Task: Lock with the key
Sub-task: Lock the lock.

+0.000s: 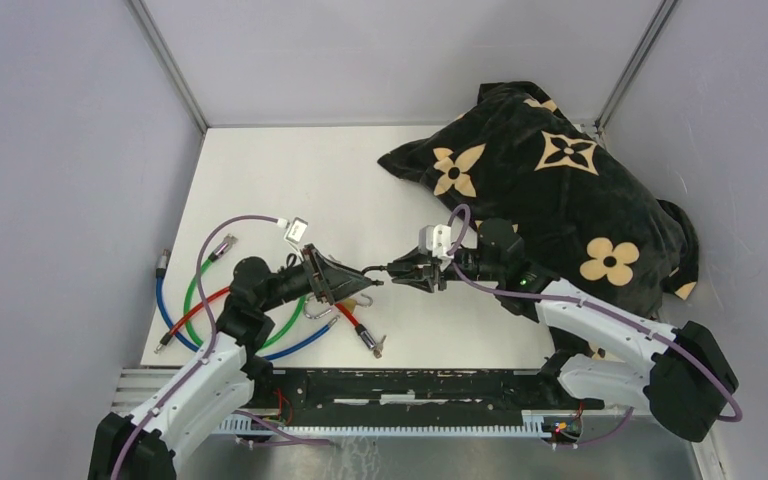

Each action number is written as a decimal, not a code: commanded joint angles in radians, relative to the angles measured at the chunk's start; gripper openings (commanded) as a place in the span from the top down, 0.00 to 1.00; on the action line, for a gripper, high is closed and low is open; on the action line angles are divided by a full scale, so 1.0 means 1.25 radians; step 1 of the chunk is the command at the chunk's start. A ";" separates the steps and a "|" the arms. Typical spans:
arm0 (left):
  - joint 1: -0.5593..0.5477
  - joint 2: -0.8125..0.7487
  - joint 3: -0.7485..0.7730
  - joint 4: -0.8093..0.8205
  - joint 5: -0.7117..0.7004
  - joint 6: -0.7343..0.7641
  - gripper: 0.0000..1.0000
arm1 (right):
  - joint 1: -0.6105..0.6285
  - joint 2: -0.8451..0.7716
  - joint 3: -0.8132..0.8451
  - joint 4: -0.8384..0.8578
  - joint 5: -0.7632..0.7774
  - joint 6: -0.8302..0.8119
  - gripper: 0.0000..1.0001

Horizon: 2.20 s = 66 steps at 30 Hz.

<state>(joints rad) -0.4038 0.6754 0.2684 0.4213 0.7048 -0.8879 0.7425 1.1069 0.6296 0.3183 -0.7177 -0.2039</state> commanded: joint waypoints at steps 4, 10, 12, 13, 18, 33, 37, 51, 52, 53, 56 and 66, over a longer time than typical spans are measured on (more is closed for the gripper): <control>-0.018 0.011 0.036 0.061 0.016 0.000 0.31 | 0.048 0.028 0.107 0.060 0.002 -0.111 1.00; -0.017 0.001 0.039 0.073 0.016 0.014 0.93 | 0.059 0.044 0.126 0.038 -0.012 -0.113 1.00; -0.018 -0.006 0.039 0.087 0.024 0.036 0.98 | 0.058 0.053 0.138 0.033 -0.025 -0.078 1.00; -0.017 -0.011 0.038 0.094 0.029 0.061 0.98 | 0.055 0.061 0.149 0.030 -0.046 -0.052 1.00; -0.016 -0.062 0.042 0.104 0.078 0.332 0.98 | 0.045 0.124 0.245 -0.084 -0.168 0.079 1.00; -0.027 -0.106 0.072 0.086 -0.011 0.314 0.98 | 0.038 0.101 0.125 0.278 -0.113 0.423 0.93; -0.027 -0.117 0.091 0.095 -0.046 0.251 0.98 | 0.038 0.106 0.112 0.314 -0.108 0.437 0.78; -0.027 -0.130 0.119 0.143 -0.040 0.231 0.98 | 0.038 0.117 0.051 0.495 -0.120 0.551 0.47; -0.028 -0.130 0.118 0.144 -0.042 0.235 0.98 | 0.038 0.114 0.048 0.495 -0.119 0.550 0.46; -0.027 -0.132 0.118 0.147 -0.043 0.238 0.98 | 0.038 0.110 0.042 0.496 -0.117 0.548 0.45; -0.027 -0.135 0.121 0.154 -0.041 0.242 0.98 | 0.035 0.105 0.027 0.488 -0.106 0.545 0.42; -0.029 -0.129 0.099 0.156 -0.048 0.243 0.98 | 0.034 0.138 0.038 0.563 -0.080 0.606 1.00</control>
<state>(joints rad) -0.4412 0.5209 0.3664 0.5102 0.6926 -0.5713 0.7757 1.2694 0.6540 0.9169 -0.8143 0.5110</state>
